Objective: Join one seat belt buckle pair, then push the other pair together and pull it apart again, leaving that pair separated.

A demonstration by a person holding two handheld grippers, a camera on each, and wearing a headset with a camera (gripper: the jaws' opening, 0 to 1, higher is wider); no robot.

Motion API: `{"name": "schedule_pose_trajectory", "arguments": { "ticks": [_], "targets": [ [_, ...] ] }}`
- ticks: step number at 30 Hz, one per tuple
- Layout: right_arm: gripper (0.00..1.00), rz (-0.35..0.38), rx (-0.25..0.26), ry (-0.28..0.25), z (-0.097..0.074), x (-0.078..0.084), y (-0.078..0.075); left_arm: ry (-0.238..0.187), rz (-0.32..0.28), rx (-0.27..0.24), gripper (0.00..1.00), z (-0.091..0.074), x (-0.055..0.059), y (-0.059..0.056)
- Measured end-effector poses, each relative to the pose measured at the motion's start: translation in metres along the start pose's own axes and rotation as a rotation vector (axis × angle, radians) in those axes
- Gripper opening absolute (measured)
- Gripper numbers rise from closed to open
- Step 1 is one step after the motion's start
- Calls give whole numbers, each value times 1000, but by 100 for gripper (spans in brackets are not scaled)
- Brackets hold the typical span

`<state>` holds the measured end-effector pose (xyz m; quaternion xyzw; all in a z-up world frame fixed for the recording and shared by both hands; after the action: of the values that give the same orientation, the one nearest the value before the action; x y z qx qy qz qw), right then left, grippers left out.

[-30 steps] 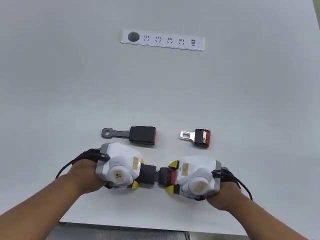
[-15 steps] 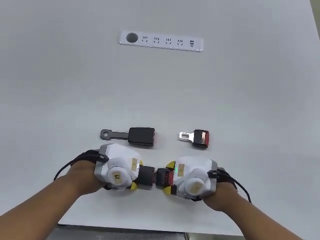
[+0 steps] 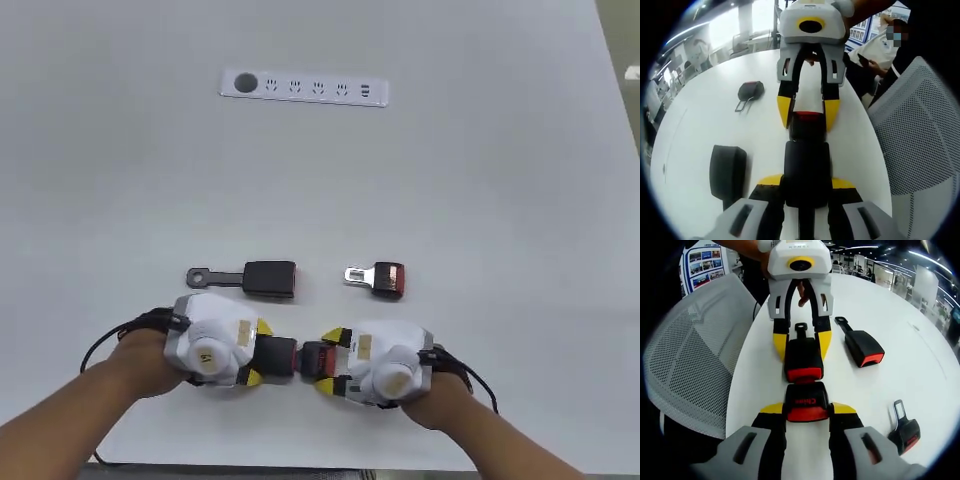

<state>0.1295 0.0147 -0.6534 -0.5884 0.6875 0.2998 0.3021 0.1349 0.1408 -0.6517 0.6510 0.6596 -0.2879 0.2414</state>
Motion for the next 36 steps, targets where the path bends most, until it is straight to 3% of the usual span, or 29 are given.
{"name": "schedule_pose_trajectory", "arguments": {
  "ticks": [10, 36],
  "targets": [
    [29, 10, 13, -64, -3, 2, 1, -52, -22, 17, 32, 0, 1, 3],
    [29, 33, 33, -151, -7, 4, 3, -98, -49, 37, 32, 2, -4, 5]
  ]
}}
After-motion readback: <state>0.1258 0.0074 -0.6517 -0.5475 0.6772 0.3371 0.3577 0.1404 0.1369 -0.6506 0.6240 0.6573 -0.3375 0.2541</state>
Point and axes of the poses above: the centre of the closed fingertips' face, and the gripper's own axes: z roughly forward along the fingers, y roughly to its left, x roughly out of its underside, the point moved 5 cm from there along -z, roughly backward along the fingers, and after that the axes turned 9 degrees about -y, right-handed, at the moved point
